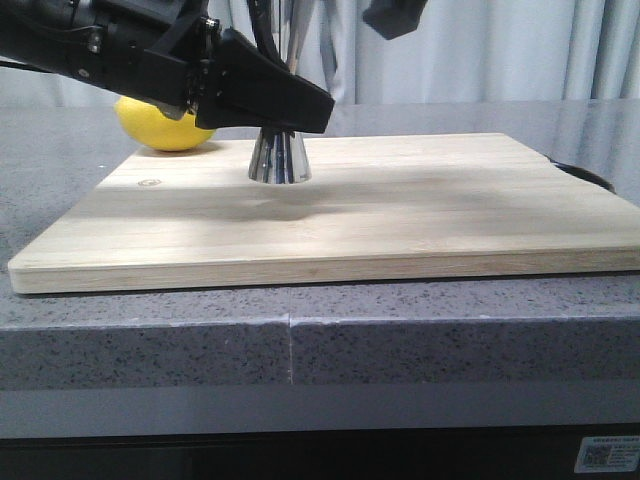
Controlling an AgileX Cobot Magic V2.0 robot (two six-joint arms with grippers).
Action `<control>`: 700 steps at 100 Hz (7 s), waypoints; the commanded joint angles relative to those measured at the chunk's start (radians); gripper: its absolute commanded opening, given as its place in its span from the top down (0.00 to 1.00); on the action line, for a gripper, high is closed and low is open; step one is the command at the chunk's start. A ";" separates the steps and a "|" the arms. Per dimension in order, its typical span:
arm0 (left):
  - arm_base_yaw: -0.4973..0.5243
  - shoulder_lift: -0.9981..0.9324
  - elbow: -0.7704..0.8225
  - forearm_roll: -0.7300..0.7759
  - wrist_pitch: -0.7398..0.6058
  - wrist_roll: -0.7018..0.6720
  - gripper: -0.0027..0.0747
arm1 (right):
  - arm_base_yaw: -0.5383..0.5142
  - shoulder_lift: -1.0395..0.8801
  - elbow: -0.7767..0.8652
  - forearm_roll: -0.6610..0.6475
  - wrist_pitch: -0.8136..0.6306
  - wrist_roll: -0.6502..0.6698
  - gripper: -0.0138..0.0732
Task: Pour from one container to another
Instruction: 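Tilt the beaker with the right gripper to pour into the jigger, then hold the beaker tilted over the jigger cup with the right gripper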
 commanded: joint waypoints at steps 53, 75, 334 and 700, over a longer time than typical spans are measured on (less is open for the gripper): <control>-0.022 -0.055 -0.024 -0.069 0.107 -0.006 0.94 | 0.000 -0.041 -0.036 -0.036 -0.047 0.000 0.63; -0.022 -0.055 -0.024 -0.069 0.107 -0.006 0.94 | 0.000 -0.041 -0.036 -0.061 -0.047 0.000 0.63; -0.022 -0.055 -0.024 -0.063 0.107 -0.006 0.94 | 0.000 -0.041 -0.067 -0.277 -0.005 0.000 0.63; -0.022 -0.055 -0.024 -0.063 0.107 -0.006 0.94 | 0.000 -0.041 -0.072 -0.470 0.008 0.000 0.63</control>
